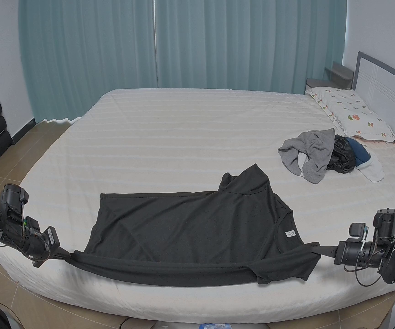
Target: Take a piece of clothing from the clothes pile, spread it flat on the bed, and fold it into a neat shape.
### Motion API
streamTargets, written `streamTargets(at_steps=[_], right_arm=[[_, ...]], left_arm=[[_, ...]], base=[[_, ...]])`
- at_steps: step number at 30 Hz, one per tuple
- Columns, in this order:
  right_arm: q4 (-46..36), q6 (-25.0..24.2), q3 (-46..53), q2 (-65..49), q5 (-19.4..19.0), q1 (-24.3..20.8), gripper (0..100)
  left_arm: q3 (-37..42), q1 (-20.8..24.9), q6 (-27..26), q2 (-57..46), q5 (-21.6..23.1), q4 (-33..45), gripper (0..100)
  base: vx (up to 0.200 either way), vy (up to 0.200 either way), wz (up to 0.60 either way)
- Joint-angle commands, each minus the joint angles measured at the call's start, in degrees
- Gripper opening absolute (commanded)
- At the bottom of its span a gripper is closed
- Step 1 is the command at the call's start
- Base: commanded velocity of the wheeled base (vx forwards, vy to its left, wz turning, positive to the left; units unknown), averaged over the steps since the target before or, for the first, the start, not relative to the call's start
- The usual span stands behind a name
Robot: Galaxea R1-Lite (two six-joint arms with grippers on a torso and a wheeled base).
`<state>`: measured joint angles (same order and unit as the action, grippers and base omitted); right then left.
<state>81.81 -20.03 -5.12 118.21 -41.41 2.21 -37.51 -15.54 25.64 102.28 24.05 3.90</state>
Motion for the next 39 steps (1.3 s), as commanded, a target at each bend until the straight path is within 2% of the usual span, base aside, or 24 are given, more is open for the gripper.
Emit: streamTargets(at_steps=[1,5,11,15,20,22,26,33,34,39], right_arm=[[-1.0,-1.9,-5.8,2.6,0.8,-0.5,0],[-4.1,-2.1,-9.6,4.0,1.4,-0.5,0],[-7.3,-2.1,-13.1,5.1,1.4,-0.5,0],[-11.4,-2.2,-17.1,6.5,1.5,-0.9,0],[-11.9,-4.1,-19.9,8.3,1.6,-1.3,0],[-11.9,-4.1,-19.9,8.3,1.6,-1.3,0],[-14.0,-4.2,-23.7,10.9,4.4,-3.0,0],[-14.3,-4.3,-25.6,12.2,4.7,-3.1,0],[-14.7,-4.3,-26.1,12.7,4.7,-3.1,0],[-15.1,-4.5,-26.5,12.9,4.7,-3.1,0]], left_arm=[[-4.6,0.3,2.9,3.5,0.0,0.1,0],[-7.4,2.1,6.1,5.4,-0.1,0.1,0],[-9.4,3.8,6.3,8.6,-0.1,0.1,0],[-12.2,4.9,8.6,12.5,-1.8,0.0,0],[-14.4,5.1,9.3,14.9,-4.0,0.0,0],[-14.4,5.1,9.3,14.9,-4.0,0.0,0],[-16.8,5.2,10.2,16.5,-4.1,0.0,0],[-18.7,6.1,11.4,18.3,-4.6,0.0,0],[-19.8,6.8,11.5,19.8,-6.6,0.0,0],[-20.9,7.6,11.7,21.8,-9.2,-0.2,0]], base=[[0.0,0.0,0.0],[0.0,0.0,0.0],[0.0,0.0,0.0],[0.0,0.0,0.0],[0.0,0.0,0.0],[0.0,0.0,0.0],[0.0,0.0,0.0],[0.0,0.0,0.0],[0.0,0.0,0.0],[0.0,0.0,0.0]])
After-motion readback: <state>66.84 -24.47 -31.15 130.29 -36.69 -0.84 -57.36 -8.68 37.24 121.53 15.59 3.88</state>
